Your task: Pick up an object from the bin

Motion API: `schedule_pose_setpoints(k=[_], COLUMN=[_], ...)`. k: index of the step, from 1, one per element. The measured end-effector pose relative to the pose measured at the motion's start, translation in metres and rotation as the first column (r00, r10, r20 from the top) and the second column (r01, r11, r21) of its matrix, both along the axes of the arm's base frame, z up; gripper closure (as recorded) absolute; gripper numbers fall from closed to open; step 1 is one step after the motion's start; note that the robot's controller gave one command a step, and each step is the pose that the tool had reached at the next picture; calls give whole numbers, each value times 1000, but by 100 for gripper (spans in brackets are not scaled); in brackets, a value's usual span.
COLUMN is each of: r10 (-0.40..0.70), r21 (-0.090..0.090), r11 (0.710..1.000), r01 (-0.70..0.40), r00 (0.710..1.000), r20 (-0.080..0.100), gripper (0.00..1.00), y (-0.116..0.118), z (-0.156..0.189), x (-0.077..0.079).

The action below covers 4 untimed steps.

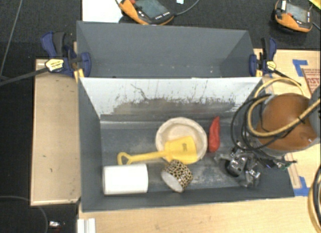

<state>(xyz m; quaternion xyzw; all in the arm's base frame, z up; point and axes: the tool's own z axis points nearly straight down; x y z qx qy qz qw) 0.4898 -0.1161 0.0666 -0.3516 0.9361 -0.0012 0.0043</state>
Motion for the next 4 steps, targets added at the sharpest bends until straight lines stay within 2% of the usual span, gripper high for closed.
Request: schedule_pose_setpoints(k=[1,2,3,4], r10=[0,-25,359,260], r21=[0,4,3,1], r11=[1000,1000,933,966], r01=[0,25,-359,-260], r00=[1000,1000,933,966], r20=[3,-5,-4,1], gripper=[0,0,0,0], y=[-12,-10,-5,7], z=[84,103,9,15], x=[-2,-4,-4,17])
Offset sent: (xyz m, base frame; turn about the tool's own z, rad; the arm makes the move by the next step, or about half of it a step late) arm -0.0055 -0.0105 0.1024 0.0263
